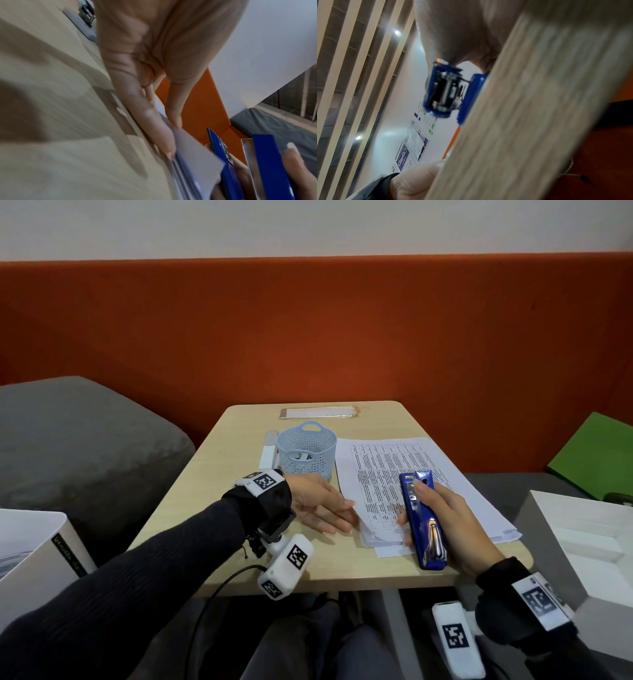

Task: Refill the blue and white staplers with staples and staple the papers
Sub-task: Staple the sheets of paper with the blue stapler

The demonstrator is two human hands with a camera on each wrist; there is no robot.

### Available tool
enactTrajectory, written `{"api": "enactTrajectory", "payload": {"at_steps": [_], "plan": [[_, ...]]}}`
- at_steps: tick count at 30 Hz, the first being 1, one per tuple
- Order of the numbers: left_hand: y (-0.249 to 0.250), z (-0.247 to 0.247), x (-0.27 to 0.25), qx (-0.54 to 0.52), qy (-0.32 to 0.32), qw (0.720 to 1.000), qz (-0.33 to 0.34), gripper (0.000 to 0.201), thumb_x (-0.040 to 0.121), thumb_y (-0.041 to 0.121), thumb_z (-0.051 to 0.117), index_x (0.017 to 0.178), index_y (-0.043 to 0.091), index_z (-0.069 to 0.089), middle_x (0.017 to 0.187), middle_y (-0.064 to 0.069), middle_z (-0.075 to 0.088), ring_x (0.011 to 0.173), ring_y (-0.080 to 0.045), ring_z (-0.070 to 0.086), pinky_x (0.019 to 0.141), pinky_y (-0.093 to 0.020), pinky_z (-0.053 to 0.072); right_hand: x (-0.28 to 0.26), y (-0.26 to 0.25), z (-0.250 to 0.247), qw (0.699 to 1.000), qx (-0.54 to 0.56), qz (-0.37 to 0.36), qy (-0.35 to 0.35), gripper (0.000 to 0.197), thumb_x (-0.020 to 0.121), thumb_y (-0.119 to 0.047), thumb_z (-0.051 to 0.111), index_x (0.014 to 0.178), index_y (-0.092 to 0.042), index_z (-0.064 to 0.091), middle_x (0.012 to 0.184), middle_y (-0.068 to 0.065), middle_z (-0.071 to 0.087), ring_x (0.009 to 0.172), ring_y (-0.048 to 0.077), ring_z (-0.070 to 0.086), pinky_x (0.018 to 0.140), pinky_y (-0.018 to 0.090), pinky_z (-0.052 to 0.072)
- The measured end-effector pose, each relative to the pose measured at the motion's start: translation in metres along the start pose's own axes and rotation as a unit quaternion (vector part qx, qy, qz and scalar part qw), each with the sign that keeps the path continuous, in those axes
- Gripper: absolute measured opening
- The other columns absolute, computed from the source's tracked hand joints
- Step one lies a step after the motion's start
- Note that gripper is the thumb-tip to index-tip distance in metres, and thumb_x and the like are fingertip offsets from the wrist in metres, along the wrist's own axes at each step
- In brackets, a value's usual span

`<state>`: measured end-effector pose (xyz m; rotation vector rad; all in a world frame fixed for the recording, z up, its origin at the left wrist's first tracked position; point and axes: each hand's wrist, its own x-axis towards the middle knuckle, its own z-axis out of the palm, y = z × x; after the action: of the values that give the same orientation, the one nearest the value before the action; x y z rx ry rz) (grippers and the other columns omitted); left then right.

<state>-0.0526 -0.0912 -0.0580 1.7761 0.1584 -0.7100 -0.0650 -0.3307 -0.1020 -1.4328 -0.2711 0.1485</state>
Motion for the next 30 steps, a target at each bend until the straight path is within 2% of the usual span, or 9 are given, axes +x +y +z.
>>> {"api": "enactTrajectory", "payload": {"at_steps": [5, 8, 11, 15, 18, 20, 23, 27, 30], "plan": [[0.002, 0.003, -0.003, -0.022, 0.016, 1.0, -0.015, 0.01, 0.09, 0.002, 0.063, 0.098, -0.002, 0.065, 0.079, -0.012, 0.074, 0.072, -0.014, 0.073, 0.06, -0.024, 0.06, 0.002, 0.003, -0.002, 1.0, 0.004, -0.001, -0.002, 0.08, 0.061, -0.066, 0.076, 0.108, -0.005, 0.055, 0.084, 0.023, 0.069, 0.053, 0.032, 0.062, 0.05, 0.032, 0.053], [0.003, 0.006, -0.007, -0.049, 0.024, 0.998, -0.014, 0.006, 0.088, 0.0, 0.064, 0.093, -0.003, 0.065, 0.083, -0.014, 0.072, 0.067, -0.015, 0.073, 0.054, -0.022, 0.059, 0.002, 0.003, -0.002, 1.0, 0.0, -0.007, 0.0, 0.083, 0.058, -0.07, 0.077, 0.108, -0.006, 0.056, 0.085, 0.025, 0.069, 0.055, 0.032, 0.062, 0.052, 0.033, 0.054], [0.004, 0.01, -0.011, -0.043, 0.03, 0.999, -0.01, 0.006, 0.086, 0.001, 0.066, 0.091, -0.003, 0.064, 0.08, -0.014, 0.073, 0.065, -0.016, 0.072, 0.053, -0.021, 0.058, 0.0, 0.004, -0.003, 1.0, 0.01, -0.01, 0.0, 0.08, 0.064, -0.066, 0.075, 0.112, -0.005, 0.056, 0.086, 0.025, 0.068, 0.057, 0.033, 0.062, 0.054, 0.035, 0.054], [0.005, 0.015, -0.012, -0.056, 0.024, 0.998, -0.012, 0.014, 0.085, 0.005, 0.068, 0.096, -0.002, 0.064, 0.092, -0.016, 0.073, 0.084, -0.024, 0.071, 0.067, -0.024, 0.059, -0.002, 0.003, -0.003, 1.0, 0.014, -0.016, 0.003, 0.084, 0.061, -0.068, 0.076, 0.111, -0.003, 0.055, 0.085, 0.023, 0.068, 0.058, 0.032, 0.06, 0.054, 0.036, 0.054], [0.006, 0.02, -0.013, -0.074, 0.001, 0.997, -0.005, 0.013, 0.087, -0.001, 0.066, 0.099, -0.003, 0.066, 0.085, -0.012, 0.075, 0.071, -0.017, 0.074, 0.063, -0.022, 0.06, -0.003, 0.002, -0.002, 1.0, 0.013, -0.017, -0.001, 0.087, 0.06, -0.069, 0.077, 0.113, -0.004, 0.054, 0.084, 0.022, 0.068, 0.058, 0.031, 0.061, 0.054, 0.036, 0.055], [0.007, 0.022, -0.013, -0.077, 0.011, 0.997, 0.008, 0.009, 0.086, -0.006, 0.063, 0.095, -0.004, 0.067, 0.074, -0.007, 0.075, 0.061, -0.013, 0.072, 0.057, -0.021, 0.059, -0.003, 0.001, -0.002, 1.0, 0.019, -0.019, 0.0, 0.088, 0.058, -0.068, 0.078, 0.113, -0.004, 0.054, 0.083, 0.021, 0.068, 0.059, 0.03, 0.061, 0.054, 0.037, 0.055], [0.01, 0.025, -0.014, -0.11, 0.019, 0.994, 0.014, 0.006, 0.087, -0.009, 0.061, 0.086, -0.007, 0.066, 0.066, -0.009, 0.073, 0.056, -0.015, 0.071, 0.05, -0.022, 0.057, -0.005, 0.001, -0.002, 0.999, 0.027, -0.034, 0.013, 0.086, 0.056, -0.068, 0.079, 0.111, -0.006, 0.056, 0.083, 0.021, 0.068, 0.059, 0.029, 0.062, 0.052, 0.036, 0.055], [0.01, 0.026, -0.013, -0.118, 0.026, 0.992, 0.025, 0.003, 0.084, -0.004, 0.067, 0.087, -0.004, 0.068, 0.07, -0.012, 0.074, 0.057, -0.015, 0.072, 0.054, -0.022, 0.059, -0.007, -0.002, -0.002, 0.997, 0.051, -0.061, 0.013, 0.079, 0.059, -0.064, 0.081, 0.108, -0.008, 0.055, 0.083, 0.023, 0.062, 0.061, 0.031, 0.059, 0.055, 0.034, 0.054], [0.007, 0.027, -0.008, -0.125, 0.042, 0.991, 0.033, 0.005, 0.081, 0.001, 0.072, 0.084, -0.002, 0.069, 0.063, -0.011, 0.072, 0.049, -0.013, 0.068, 0.06, -0.024, 0.06, -0.008, -0.004, 0.0, 0.997, 0.036, -0.065, 0.002, 0.091, 0.059, -0.067, 0.078, 0.117, -0.002, 0.052, 0.092, 0.019, 0.068, 0.061, 0.026, 0.064, 0.054, 0.033, 0.055]]}}
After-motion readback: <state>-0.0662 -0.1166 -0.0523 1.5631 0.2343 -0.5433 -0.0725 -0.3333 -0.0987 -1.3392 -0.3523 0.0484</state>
